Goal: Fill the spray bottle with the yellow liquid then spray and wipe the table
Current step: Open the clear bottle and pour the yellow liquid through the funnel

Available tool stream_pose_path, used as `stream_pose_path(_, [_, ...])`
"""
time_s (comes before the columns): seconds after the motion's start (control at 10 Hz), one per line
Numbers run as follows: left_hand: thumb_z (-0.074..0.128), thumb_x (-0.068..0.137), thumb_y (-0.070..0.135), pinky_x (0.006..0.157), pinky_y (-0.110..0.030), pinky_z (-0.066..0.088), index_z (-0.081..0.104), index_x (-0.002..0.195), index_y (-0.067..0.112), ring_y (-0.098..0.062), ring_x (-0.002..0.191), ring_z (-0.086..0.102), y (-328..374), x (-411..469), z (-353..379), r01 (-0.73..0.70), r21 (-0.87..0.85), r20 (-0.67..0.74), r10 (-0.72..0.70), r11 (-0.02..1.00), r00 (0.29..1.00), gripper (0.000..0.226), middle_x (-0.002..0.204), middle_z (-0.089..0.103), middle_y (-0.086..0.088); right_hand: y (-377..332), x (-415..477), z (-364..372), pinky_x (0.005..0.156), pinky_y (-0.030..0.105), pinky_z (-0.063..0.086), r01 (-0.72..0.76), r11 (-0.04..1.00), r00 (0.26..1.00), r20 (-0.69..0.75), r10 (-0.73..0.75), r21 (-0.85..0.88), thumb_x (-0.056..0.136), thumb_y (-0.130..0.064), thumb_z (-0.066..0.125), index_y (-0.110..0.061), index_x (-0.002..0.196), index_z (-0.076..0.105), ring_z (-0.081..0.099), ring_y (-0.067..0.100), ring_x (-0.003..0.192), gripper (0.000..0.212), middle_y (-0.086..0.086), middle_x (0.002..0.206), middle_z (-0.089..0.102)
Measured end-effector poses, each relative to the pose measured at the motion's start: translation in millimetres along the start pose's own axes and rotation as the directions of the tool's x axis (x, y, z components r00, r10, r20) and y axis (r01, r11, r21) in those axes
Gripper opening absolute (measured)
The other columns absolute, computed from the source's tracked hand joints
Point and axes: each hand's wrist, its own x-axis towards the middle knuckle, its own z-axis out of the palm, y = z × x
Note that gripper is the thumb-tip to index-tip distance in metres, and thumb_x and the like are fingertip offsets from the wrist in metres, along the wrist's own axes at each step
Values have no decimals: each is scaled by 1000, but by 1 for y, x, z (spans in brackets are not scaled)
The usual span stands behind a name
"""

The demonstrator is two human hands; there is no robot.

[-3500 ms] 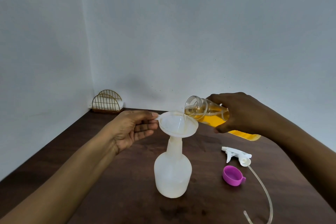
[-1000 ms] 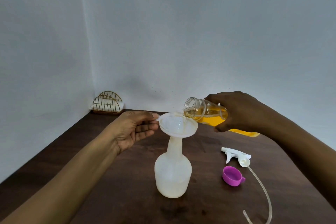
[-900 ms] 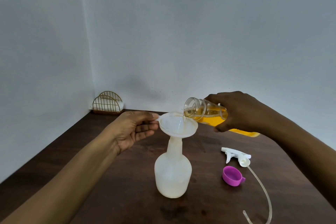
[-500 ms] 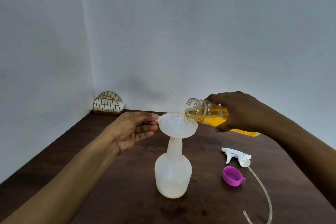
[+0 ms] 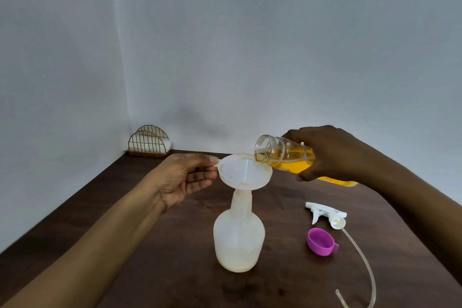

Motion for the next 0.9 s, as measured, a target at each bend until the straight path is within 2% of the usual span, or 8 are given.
stream_pose_path(0.9, [64, 82, 8, 44, -17, 53, 69, 81, 3, -6, 46, 64, 1, -1, 0, -2, 16, 11, 2, 1000, 1000, 6, 57, 69, -3, -2, 1, -5, 77, 29, 43, 8, 1000, 1000, 20, -8, -13, 68, -38, 77, -36, 129, 45, 52, 15, 103, 70, -12, 114, 59])
